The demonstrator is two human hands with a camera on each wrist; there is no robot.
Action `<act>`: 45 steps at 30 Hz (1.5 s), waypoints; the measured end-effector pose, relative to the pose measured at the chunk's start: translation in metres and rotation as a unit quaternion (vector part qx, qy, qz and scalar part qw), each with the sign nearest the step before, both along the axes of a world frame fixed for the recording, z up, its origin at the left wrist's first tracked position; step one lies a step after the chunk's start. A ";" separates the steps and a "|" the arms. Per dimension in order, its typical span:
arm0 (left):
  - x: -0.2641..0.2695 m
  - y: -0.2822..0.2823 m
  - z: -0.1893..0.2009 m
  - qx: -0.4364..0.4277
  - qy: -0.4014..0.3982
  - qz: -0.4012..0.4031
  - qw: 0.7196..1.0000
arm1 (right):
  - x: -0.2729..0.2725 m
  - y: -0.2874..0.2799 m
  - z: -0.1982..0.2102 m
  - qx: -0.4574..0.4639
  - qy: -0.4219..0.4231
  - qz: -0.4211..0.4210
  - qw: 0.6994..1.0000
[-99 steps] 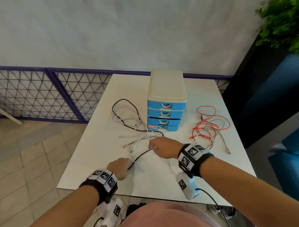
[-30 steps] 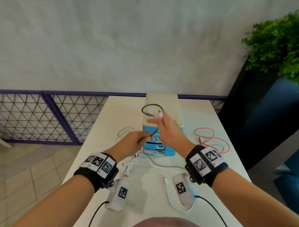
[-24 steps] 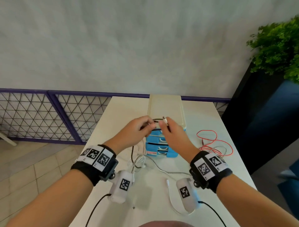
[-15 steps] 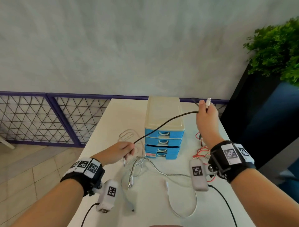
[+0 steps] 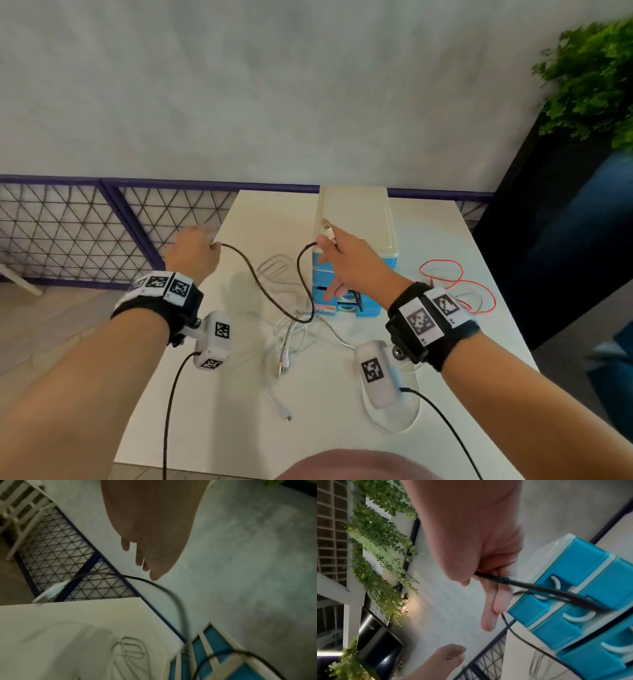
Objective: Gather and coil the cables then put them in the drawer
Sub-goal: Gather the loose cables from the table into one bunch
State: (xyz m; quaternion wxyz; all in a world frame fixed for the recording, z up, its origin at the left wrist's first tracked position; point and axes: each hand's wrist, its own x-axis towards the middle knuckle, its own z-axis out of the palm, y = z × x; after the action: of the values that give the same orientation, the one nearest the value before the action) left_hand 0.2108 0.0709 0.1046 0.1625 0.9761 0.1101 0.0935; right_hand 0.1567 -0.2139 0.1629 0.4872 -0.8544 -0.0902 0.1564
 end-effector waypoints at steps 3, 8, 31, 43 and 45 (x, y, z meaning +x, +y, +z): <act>-0.007 -0.018 -0.012 -0.080 0.027 -0.145 0.986 | 0.005 -0.010 -0.001 0.048 -0.022 -0.052 0.997; -0.032 -0.058 -0.037 -0.056 0.357 -0.379 0.852 | 0.010 -0.024 -0.011 0.043 -0.093 -0.080 0.992; -0.031 -0.157 0.065 -0.351 -0.016 -0.297 0.888 | -0.004 -0.028 -0.007 0.179 0.024 0.026 0.983; -0.057 -0.142 0.012 -0.307 0.065 -0.308 0.898 | 0.000 -0.040 -0.012 0.287 0.083 -0.070 0.952; -0.064 -0.148 0.000 -0.290 0.099 -0.334 0.891 | -0.001 -0.039 -0.011 0.321 0.093 -0.076 0.939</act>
State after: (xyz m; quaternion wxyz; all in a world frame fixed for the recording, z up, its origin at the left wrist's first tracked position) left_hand 0.1468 -0.0766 0.1045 0.4485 0.8689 -0.1847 -0.0991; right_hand 0.1557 -0.2530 0.1523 0.7523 -0.6385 -0.0244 0.1607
